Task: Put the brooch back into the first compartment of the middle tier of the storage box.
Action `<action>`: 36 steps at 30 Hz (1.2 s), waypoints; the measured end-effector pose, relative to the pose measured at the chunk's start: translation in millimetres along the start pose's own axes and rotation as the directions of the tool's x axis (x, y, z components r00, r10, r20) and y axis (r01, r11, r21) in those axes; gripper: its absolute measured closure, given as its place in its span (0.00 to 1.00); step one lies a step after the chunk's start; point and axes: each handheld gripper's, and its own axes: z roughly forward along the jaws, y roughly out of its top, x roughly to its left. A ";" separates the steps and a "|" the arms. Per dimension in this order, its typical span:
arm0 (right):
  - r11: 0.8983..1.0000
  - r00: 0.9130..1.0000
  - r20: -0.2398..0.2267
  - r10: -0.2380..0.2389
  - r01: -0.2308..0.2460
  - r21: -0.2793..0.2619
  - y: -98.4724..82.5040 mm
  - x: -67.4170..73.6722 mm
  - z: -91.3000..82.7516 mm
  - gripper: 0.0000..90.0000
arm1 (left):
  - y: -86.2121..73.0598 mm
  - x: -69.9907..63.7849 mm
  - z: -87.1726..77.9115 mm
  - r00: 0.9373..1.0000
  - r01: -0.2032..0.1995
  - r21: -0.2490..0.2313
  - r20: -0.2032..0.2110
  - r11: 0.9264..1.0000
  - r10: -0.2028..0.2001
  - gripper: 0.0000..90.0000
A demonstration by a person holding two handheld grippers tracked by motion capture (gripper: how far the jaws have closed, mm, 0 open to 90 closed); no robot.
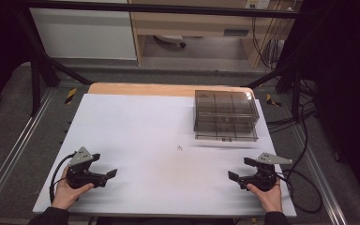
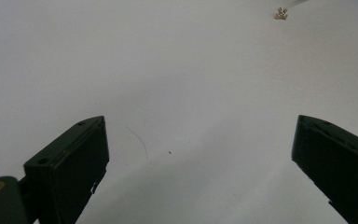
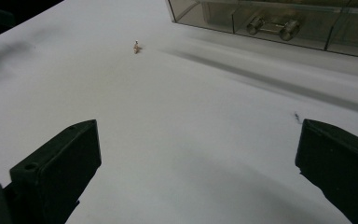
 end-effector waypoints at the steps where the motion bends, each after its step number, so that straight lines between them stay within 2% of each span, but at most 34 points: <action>1: 1.000 1.000 0.000 0.000 0.000 0.000 0.0 0.0 0.0 0.01 | -0.1 0.4 -0.1 1.000 -0.001 0.002 -0.002 1.000 0.001 0.04; 8: 1.000 1.000 -0.001 0.008 -0.008 0.012 0.6 0.2 0.5 0.01 | -1.1 1.2 -0.2 1.000 0.005 0.002 -0.001 1.000 -0.005 0.04; 21: 1.000 1.000 -0.012 -0.013 0.013 0.027 4.0 5.2 6.3 0.01 | -2.2 2.3 -0.2 1.000 0.010 0.006 -0.007 1.000 -0.010 0.04; 36: 0.999 1.000 -0.006 0.001 -0.001 0.054 9.4 14.0 15.5 0.01 | -3.6 2.9 -1.5 1.000 0.014 0.006 -0.010 1.000 -0.014 0.04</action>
